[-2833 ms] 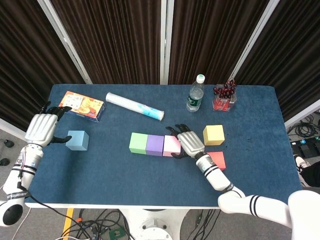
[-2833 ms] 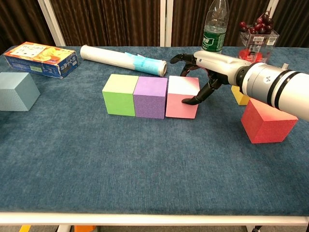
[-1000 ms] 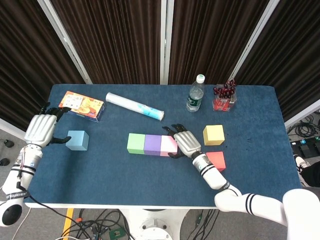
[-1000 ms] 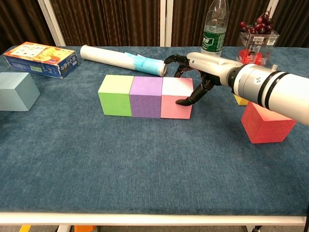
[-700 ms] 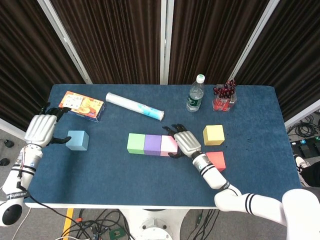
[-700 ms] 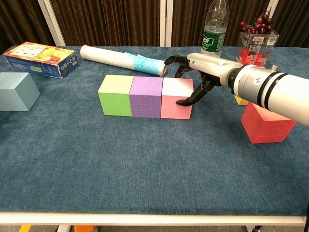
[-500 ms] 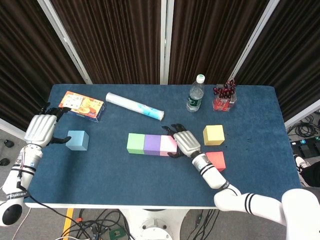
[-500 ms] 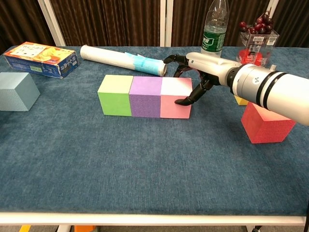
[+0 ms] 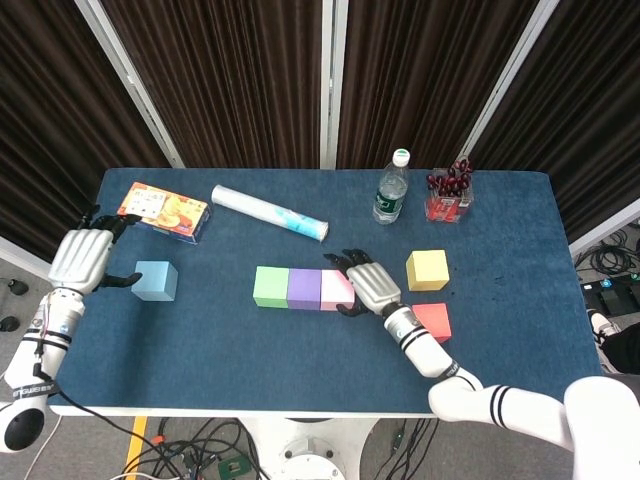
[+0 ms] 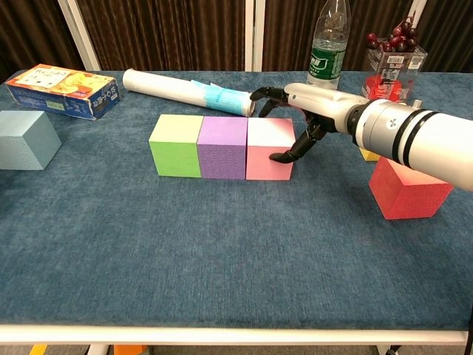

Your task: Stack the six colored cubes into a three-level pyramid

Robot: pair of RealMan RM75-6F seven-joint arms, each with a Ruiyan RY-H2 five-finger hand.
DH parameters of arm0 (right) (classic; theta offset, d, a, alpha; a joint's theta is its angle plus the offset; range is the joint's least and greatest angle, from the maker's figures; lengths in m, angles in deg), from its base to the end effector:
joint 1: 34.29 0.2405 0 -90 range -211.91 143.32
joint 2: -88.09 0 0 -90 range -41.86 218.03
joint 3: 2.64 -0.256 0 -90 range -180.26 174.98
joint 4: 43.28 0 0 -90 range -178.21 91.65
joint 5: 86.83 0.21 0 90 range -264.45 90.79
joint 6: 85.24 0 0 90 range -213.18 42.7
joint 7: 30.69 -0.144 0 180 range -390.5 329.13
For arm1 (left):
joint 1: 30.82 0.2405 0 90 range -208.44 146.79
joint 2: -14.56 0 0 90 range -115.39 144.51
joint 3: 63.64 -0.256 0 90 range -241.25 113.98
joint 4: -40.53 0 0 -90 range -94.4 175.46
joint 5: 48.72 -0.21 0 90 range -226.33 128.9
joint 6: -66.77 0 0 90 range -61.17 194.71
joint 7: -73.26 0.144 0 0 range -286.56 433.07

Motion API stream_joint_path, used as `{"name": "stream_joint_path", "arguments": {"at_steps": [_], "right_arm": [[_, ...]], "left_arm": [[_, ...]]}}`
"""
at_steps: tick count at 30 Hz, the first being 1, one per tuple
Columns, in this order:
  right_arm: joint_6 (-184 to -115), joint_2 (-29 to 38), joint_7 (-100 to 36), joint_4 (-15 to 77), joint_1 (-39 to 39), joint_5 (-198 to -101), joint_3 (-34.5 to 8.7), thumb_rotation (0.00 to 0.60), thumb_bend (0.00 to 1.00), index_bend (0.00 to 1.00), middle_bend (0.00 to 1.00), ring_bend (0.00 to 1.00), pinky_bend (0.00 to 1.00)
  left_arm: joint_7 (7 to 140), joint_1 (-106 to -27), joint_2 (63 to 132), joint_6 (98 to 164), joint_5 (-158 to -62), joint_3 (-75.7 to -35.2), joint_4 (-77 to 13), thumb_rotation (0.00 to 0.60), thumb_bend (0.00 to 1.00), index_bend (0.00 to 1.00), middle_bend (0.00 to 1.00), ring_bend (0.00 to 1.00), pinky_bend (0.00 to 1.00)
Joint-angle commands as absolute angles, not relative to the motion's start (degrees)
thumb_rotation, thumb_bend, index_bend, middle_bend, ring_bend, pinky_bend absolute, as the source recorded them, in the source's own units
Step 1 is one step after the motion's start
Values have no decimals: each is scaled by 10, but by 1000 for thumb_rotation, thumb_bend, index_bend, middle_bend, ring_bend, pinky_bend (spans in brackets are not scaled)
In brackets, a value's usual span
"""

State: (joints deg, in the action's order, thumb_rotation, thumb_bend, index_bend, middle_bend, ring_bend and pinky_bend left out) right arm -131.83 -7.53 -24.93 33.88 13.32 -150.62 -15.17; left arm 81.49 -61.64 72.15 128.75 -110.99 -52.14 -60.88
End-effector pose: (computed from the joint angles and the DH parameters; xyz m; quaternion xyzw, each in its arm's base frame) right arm -0.1164 -0.3570 -0.0581 0.7290 -0.4602 0.3946 0.3179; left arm -0.2200 0.3256 0.1634 -0.6408 -0.4058 -0.3763 0.5321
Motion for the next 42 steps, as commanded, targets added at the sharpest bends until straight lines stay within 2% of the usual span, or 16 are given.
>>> {"name": "stream_joint_path", "arguments": {"at_steps": [1,5,10,14,18,22,27,42], "right_arm": [[-1320,-68,-246,347,131,-1507,-149,600,173,0,91,0,0],[-1330,-44,-245,378,121,-1510,-147,600,172,0,41,0,0],[-1379,23,-246,453,91,-1528,-152,600,171,0,25,0,0],[-1425,100,-236,505,56,-1540,-152,600,170,0,80,0,0],[-1454,179,-211,542,21,-1527,-145,600,129,0,166,18,0],[-1436,223,-210,545,9,-1493,-141,600,68,0,174,28,0],[-1382,234,-194,509,23,-1453,-132,600,10,0,141,6,0],[-1300,165,-131,402,81,-1389,-112,600,9,3,144,0,0]], "left_arm": [[816,-617,721,1288,-1111,-521,-610,600,151,183,218,177,44],[817,-617,719,1289,-1112,-521,-612,600,151,183,219,177,44],[820,-615,712,1294,-1116,-520,-619,600,151,183,218,177,44],[817,-610,705,1298,-1122,-522,-622,600,151,183,218,177,44],[814,-606,696,1298,-1129,-525,-621,600,151,183,219,177,44],[809,-604,694,1299,-1134,-526,-625,600,151,183,218,177,44],[815,-605,690,1295,-1134,-528,-635,600,151,184,218,177,44],[828,-604,684,1291,-1126,-532,-649,600,151,184,219,177,44]]}}
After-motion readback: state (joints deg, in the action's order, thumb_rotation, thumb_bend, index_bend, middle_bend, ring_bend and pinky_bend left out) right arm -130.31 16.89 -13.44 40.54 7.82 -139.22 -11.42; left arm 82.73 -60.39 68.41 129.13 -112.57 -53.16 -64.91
